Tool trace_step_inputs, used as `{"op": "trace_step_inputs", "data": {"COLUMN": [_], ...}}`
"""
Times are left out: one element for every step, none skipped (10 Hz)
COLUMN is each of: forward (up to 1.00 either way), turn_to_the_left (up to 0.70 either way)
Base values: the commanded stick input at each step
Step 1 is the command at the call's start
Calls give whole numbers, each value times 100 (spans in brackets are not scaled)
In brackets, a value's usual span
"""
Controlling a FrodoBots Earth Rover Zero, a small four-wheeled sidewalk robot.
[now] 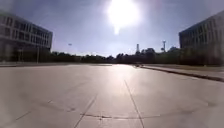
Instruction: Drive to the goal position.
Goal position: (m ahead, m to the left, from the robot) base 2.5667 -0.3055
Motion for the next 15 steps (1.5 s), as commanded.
{"op": "trace_step_inputs", "data": {"forward": [100,100,100,100,100,100,100,100,100,100,100,100,100,100,100], "turn_to_the_left": [0,0,0,0,0,0,0,0,0,0,0,0,0,0,0]}}
